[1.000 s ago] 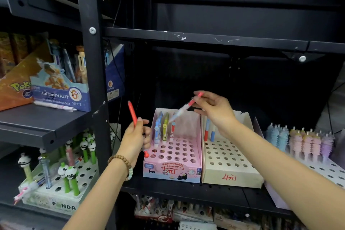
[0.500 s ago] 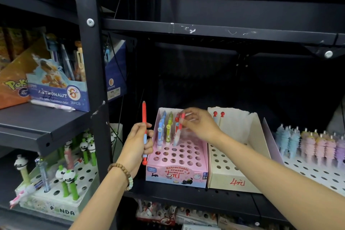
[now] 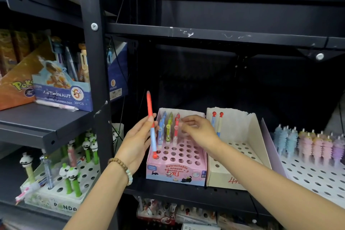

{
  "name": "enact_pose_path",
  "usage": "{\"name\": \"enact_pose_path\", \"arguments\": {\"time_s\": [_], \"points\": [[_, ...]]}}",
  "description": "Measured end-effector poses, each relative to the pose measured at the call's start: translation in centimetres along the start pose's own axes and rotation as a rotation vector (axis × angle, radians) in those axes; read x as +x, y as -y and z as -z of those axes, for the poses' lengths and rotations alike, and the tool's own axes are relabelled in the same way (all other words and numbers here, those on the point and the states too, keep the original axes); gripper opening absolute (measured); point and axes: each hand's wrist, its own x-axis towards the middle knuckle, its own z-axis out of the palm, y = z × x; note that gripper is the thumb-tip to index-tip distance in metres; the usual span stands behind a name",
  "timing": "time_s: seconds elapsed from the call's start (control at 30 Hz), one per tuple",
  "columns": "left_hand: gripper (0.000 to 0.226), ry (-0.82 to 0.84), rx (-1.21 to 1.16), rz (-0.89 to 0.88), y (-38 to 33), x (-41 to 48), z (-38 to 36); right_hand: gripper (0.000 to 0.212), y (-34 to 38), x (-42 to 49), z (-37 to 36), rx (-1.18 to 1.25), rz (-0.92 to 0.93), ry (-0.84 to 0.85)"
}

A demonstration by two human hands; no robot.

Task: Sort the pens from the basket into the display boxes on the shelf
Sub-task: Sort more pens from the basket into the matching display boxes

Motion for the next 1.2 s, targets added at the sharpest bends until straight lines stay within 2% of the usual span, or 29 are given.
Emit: {"name": "enact_pose_path", "arguments": {"time_s": [0.07, 0.17, 0.23, 0.43, 0.5, 0.57, 0.67, 0.73, 0.8, 0.87, 1.0, 1.2], "points": [[0.022, 0.032, 0.025, -0.019, -0.2, -0.3, -0.8, 0.01, 1.1, -1.2, 0.6, 0.103, 0.001, 0.07], [0.03, 0.053, 0.061, -0.04, -0.2, -0.6, -2.6, 0.018, 2.3, -3.3, 1.5, 0.209, -0.079, 0.248], [0.036, 0.037, 0.076, -0.051, 0.1, -0.7, -3.9, 0.017, 2.5, -4.4, 2.1, 0.23, -0.084, 0.284], [0.032, 0.076, 0.128, -0.033, 2.1, -0.6, -8.2, 0.011, 2.1, -5.3, 7.2, 0.45, -0.092, 0.0], [0.024, 0.094, 0.209, -0.05, 3.0, -0.2, -9.7, 0.009, 2.1, -4.9, 9.9, 0.521, -0.079, -0.111], [0.024, 0.125, 0.397, -0.131, 4.0, 0.1, -10.4, 0.007, 2.1, -4.2, 12.7, 0.55, -0.019, -0.237], [0.053, 0.234, 0.767, -0.222, 5.8, 0.7, -10.3, 0.006, 1.5, -2.9, 15.3, 0.423, 0.054, -0.357], [0.077, 0.314, 0.896, -0.14, 6.8, 0.9, -9.9, 0.008, 0.6, -1.9, 15.5, 0.317, 0.057, -0.359], [0.089, 0.362, 0.992, -0.052, 7.4, 1.3, -9.5, 0.008, -0.3, -0.9, 15.0, 0.229, 0.053, -0.323], [0.088, 0.421, 1.034, -0.012, 8.0, 1.9, -9.2, 0.013, -1.0, -0.1, 14.1, 0.171, 0.065, -0.277], [0.078, 0.497, 0.961, 0.027, 8.3, 2.3, -8.9, 0.014, -1.7, 1.3, 12.5, 0.191, 0.072, -0.22], [0.085, 0.544, 0.99, 0.001, 8.4, 2.6, -8.6, 0.01, -2.0, 2.4, 11.0, 0.089, 0.101, -0.171]]}}
